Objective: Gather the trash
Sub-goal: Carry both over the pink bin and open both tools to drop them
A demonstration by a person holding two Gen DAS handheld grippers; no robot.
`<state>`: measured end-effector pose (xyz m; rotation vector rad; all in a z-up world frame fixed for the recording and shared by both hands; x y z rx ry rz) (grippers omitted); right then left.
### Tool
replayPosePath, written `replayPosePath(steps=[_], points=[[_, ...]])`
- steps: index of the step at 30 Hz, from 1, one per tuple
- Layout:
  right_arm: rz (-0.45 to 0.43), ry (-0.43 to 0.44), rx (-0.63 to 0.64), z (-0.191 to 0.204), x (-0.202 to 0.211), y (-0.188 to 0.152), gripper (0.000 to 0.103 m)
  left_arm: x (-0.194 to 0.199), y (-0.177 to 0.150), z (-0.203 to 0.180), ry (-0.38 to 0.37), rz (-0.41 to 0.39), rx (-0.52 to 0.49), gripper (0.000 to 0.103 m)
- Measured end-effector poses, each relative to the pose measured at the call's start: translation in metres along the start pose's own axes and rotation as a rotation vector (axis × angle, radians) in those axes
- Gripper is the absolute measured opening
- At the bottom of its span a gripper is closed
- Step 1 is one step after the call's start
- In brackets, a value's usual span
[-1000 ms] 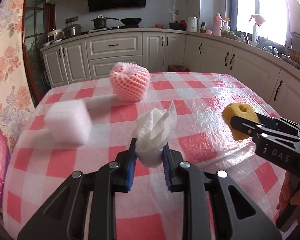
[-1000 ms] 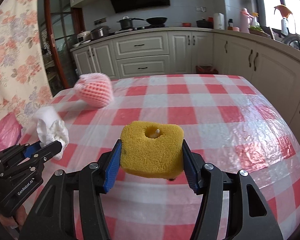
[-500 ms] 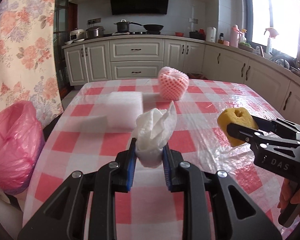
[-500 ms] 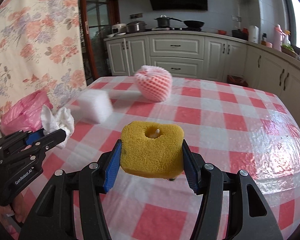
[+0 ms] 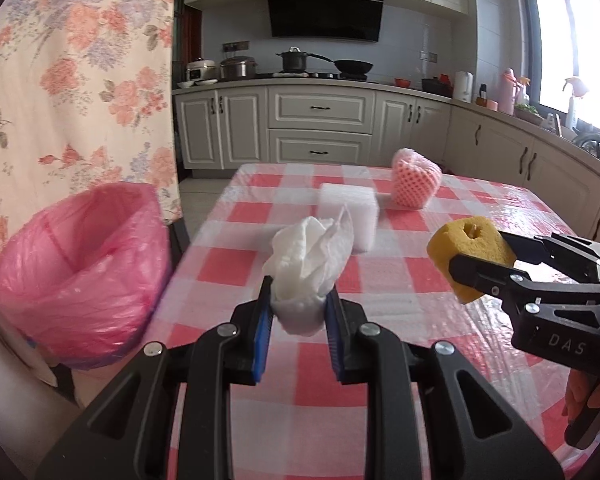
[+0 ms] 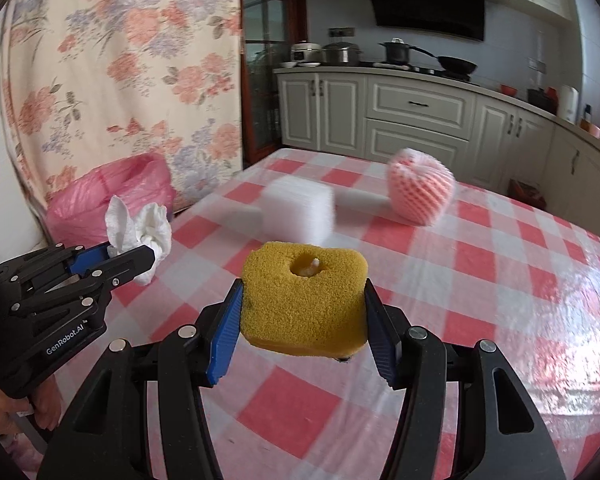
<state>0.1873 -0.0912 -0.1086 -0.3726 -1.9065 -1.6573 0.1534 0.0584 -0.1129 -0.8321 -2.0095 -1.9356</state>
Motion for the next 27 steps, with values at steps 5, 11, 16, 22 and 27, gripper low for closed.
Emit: replayPosePath(steps=[5,11,16,22,27], points=[[-0.022,0.078,0.050,0.035,-0.006,0.021,0.055,0.024,0.005,0.037,0.065,-0.039,0.044,0.024],[-0.055,0.176,0.114,0.083,-0.015,0.049,0.055,0.053,0.017,0.090,0.173,-0.077,0.087,0.024],[-0.082,0.253,0.161,0.124,-0.025,0.075,0.055,0.070,0.028,0.145,0.247,-0.097,0.144,0.024],[-0.104,0.345,0.198,0.165,-0.043,0.101,0.056,0.068,0.038,0.200,0.298,-0.080,0.186,0.025],[-0.103,0.375,0.222,0.197,-0.060,0.119,0.056,0.064,0.045,0.229,0.322,-0.094,0.219,0.025]])
Point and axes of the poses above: each gripper's, at about its wrist camera, not at the fingertips, and x roughly against the way its jaws point, z to its left, y to its top, the point moved 2 cm from there along -x, roughly the way its jaws point, and after that the axes turned 11 degrees about -y, right-handed, at the moved point
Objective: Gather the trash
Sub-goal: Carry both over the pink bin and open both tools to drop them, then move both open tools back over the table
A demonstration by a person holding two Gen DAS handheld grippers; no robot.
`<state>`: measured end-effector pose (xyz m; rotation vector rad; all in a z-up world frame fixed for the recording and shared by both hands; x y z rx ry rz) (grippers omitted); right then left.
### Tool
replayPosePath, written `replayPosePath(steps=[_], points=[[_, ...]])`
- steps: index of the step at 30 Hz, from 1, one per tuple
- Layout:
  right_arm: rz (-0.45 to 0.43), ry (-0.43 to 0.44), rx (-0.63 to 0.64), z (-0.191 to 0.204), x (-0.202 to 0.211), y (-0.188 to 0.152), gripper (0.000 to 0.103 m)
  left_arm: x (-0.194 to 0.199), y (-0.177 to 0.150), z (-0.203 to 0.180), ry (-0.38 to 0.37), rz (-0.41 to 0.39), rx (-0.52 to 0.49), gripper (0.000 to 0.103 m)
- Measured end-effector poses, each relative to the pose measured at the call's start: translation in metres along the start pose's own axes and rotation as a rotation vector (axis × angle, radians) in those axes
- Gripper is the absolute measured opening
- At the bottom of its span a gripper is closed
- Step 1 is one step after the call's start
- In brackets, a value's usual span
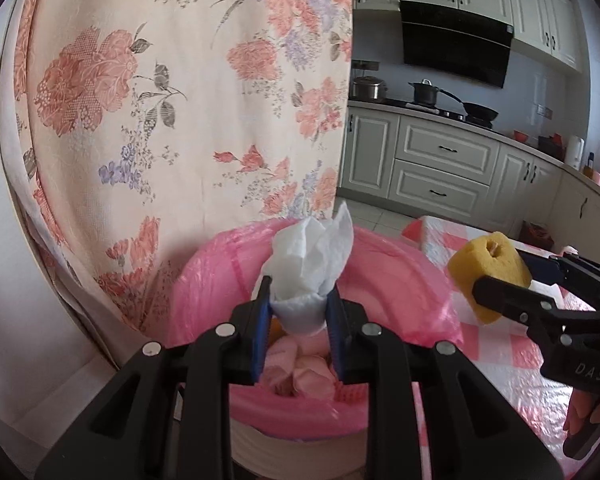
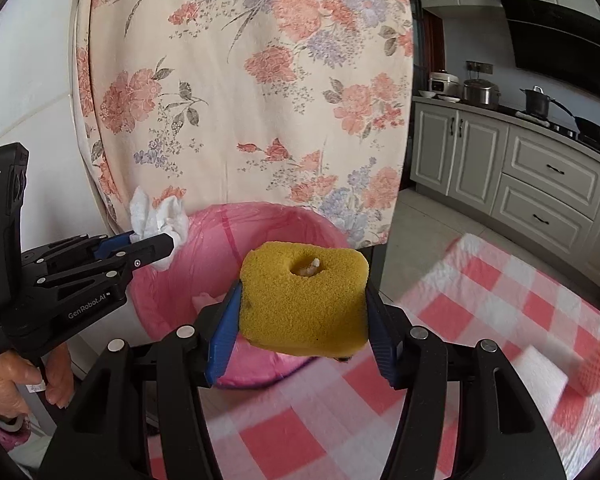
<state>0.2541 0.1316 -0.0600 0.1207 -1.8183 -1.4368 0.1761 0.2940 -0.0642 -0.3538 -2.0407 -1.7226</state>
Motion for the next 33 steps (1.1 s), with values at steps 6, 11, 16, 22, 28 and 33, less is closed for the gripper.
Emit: replayPosePath(steps=[6,11,16,22,28,33], points=[[-0.014,0.019,0.024,0.016,-0.031,0.016,0.058,-0.023,0.014,0.021,0.042,-0.010,0.010,0.030],[-0.009,0.044,0.009,0.015,-0.049,0.014,0.071,-0.030,0.014,0.039,0.048,-0.018,0.035,0.051],[-0.012,0.043,-0.011,0.007,-0.048,0.010,0.076,-0.022,0.011,0.045,0.069,-0.046,0.043,0.068],[-0.032,0.032,-0.040,-0.005,-0.024,0.004,0.076,0.004,0.004,0.041,0.102,-0.112,0.080,0.095],[-0.042,-0.025,-0.076,-0.022,0.004,-0.015,0.079,0.024,-0.007,0.014,0.088,-0.132,0.060,0.098],[-0.026,-0.080,-0.116,-0.042,0.022,-0.035,0.083,0.027,-0.017,-0.022,0.064,-0.111,0.008,0.098]])
Point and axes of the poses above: each gripper's, at about its wrist camera, not at the fingertips, and x roughly against the way its jaws point, z to its left, y to its top, the point moved 2 cm from there along -x, roughly the way its jaws point, and after that the axes turned 11 degrees about -y, right-handed, at the moved point
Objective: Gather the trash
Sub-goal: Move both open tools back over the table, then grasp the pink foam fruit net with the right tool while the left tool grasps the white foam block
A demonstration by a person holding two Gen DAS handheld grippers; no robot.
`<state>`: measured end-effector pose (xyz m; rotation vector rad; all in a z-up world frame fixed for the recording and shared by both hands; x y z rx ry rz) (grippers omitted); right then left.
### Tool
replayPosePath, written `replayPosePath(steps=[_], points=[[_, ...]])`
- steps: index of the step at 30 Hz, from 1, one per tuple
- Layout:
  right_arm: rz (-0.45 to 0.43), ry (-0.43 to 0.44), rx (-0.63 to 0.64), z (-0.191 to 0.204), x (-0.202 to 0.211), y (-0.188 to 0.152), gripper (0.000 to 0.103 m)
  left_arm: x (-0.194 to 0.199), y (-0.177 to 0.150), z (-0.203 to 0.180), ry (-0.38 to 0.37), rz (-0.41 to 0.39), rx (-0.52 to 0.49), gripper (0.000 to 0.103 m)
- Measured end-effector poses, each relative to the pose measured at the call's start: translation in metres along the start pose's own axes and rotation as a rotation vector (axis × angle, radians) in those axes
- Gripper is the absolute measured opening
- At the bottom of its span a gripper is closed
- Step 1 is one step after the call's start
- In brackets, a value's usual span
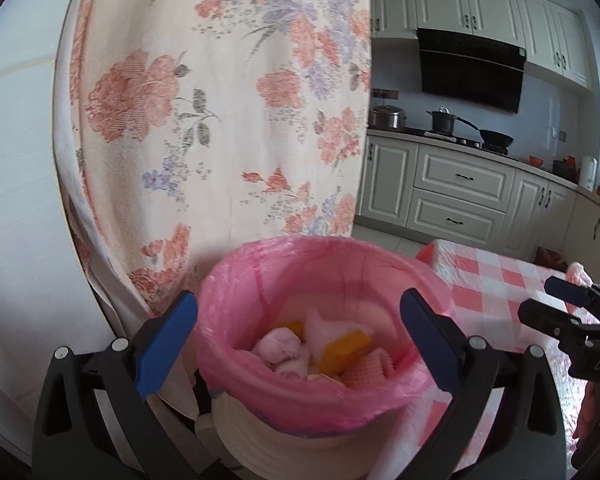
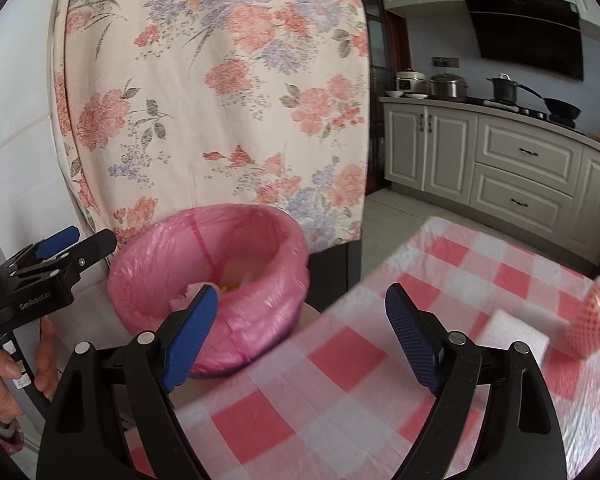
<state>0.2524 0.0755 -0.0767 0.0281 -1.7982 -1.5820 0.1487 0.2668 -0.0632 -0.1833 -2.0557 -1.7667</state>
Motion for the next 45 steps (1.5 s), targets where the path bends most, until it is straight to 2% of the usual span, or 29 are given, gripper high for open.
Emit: replayPosePath(steps=[4,15,20,26,32,38,45], points=[[0.001,-0.061,-0.034,-0.026,0.017,-0.015,0.085,0.005,-0.011,-0.030,-0.055,0.007,-0.023,0.098],[0.038,-0.256,-0.157,-0.117,0.056,-0.065,0.085,-0.014,-0.044,-0.137,-0.248,0.111,-0.102,0.098],[0.043,-0.329,-0.199,-0.153,0.072,-0.081,0.085,-0.025,-0.055,-0.177,-0.307,0.146,-0.146,0.098],[0.063,-0.415,-0.246,-0.190,0.080,-0.096,0.085,-0.037,-0.067,-0.210,-0.340,0.191,-0.191,0.098],[0.106,-0.483,-0.285,-0.225,0.070,-0.098,0.085,-0.060,-0.074,-0.235,-0.354,0.242,-0.215,0.098],[0.123,-0.475,-0.294,-0.250,0.046,-0.084,0.085,-0.093,-0.072,-0.259,-0.376,0.273,-0.227,0.098],[0.149,-0.465,-0.230,-0.267,0.008,-0.062,0.085,-0.129,-0.067,-0.276,-0.395,0.312,-0.213,0.098]])
Point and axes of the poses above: each gripper's, at about its wrist camera, not at the fingertips, and x roughly against the way its jaws point, z to its left, y to its top, the point moved 2 cm from there along -x, roughly the way its jaws point, and after that the axes turned 11 degrees about -y, right-handed, at the moved point
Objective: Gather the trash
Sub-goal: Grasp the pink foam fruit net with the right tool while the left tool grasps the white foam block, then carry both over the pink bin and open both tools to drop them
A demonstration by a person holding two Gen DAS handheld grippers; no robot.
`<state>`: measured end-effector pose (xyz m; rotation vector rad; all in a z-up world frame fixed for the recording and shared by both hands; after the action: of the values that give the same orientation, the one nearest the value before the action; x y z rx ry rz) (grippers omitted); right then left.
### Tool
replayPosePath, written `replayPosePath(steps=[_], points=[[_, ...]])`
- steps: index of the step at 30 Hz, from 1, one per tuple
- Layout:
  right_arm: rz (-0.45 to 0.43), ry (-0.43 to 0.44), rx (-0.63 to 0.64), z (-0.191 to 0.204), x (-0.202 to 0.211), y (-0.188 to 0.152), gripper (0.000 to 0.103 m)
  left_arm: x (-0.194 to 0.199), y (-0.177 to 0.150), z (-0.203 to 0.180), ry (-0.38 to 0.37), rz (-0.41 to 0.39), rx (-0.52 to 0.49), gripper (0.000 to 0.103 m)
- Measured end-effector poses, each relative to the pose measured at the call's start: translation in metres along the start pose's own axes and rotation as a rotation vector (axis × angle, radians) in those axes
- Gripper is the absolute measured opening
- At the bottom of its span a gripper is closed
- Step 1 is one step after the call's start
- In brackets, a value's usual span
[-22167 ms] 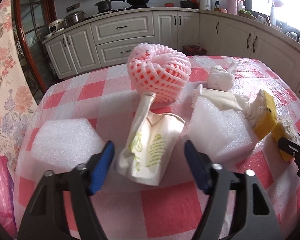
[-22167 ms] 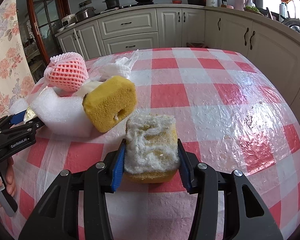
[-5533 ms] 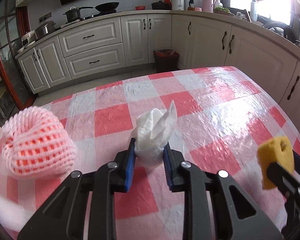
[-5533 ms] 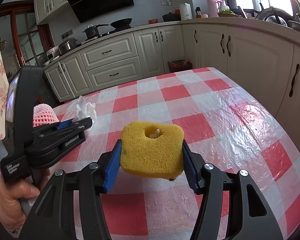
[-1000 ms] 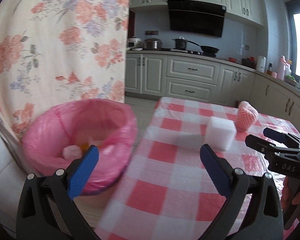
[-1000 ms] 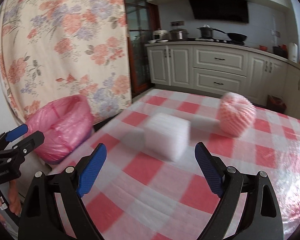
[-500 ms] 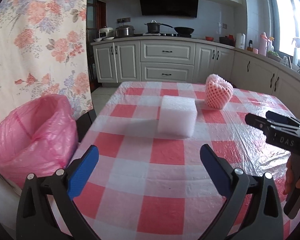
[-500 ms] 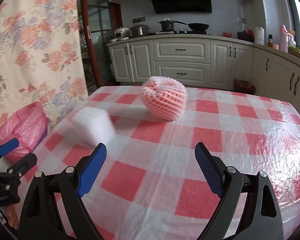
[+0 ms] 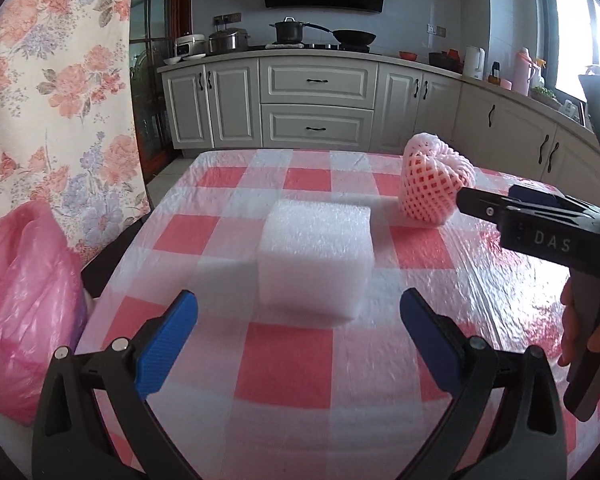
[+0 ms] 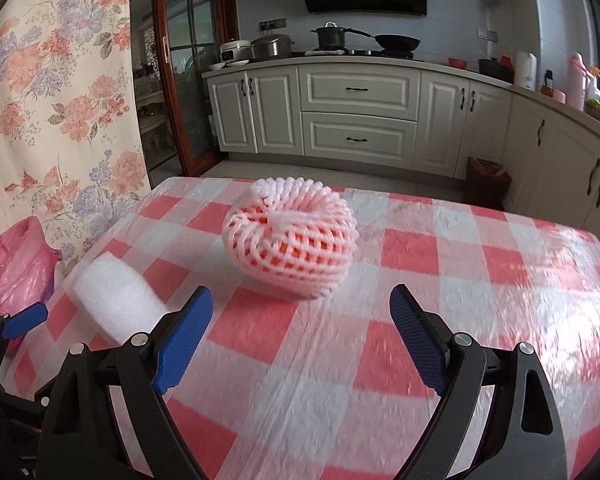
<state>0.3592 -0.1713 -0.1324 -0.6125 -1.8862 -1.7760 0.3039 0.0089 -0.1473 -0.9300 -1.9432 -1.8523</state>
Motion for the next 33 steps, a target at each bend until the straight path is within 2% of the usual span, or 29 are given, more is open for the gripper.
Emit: replayPosePath(steps=[8,16,17,19,20,22,23,26,29,33], points=[[0.028,-0.013,0.095,0.016,-0.038,0.018,0.085,-0.028,0.015,-0.003,-0.012,0.026,-0.038,0.098],[0.045,-0.007,0.119,0.020,-0.063,0.028,0.085,-0.046,0.027,0.002,-0.026,0.045,-0.023,0.097],[0.043,0.000,0.119,0.021,-0.064,0.028,0.085,-0.047,0.027,0.002,-0.027,0.046,-0.022,0.096],[0.047,0.013,0.120,0.022,-0.067,0.028,0.083,-0.050,0.027,0.000,-0.033,0.059,-0.029,0.081],[0.045,0.028,0.120,0.023,-0.068,0.029,0.074,-0.052,0.027,-0.001,-0.036,0.067,-0.033,0.073],[0.036,0.032,0.119,0.024,-0.067,0.030,0.060,-0.055,0.027,-0.002,-0.035,0.080,-0.040,0.064],[0.036,0.030,0.122,0.024,-0.067,0.030,0.051,-0.054,0.026,-0.003,-0.035,0.080,-0.042,0.065],[0.021,0.033,0.131,0.026,-0.064,0.030,0.037,-0.053,0.025,-0.004,-0.047,0.073,-0.049,0.064],[0.009,0.039,0.127,0.025,-0.061,0.031,0.033,-0.050,0.025,-0.006,-0.048,0.058,-0.056,0.064],[0.006,0.049,0.116,0.022,-0.056,0.027,0.031,-0.043,0.025,-0.007,-0.044,0.026,-0.056,0.064]])
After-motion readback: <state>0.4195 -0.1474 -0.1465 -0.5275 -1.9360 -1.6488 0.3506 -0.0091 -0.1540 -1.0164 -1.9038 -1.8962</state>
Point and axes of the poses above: each gripper's, at about its wrist camera, not at the fingertips, and x roughly against the way its jaws point, z to its left, y to its top, the point moved 2 cm from there along -x, roughly the way its jaws point, and after that the axes turned 11 degrees about -y, right-handed, at the moved point
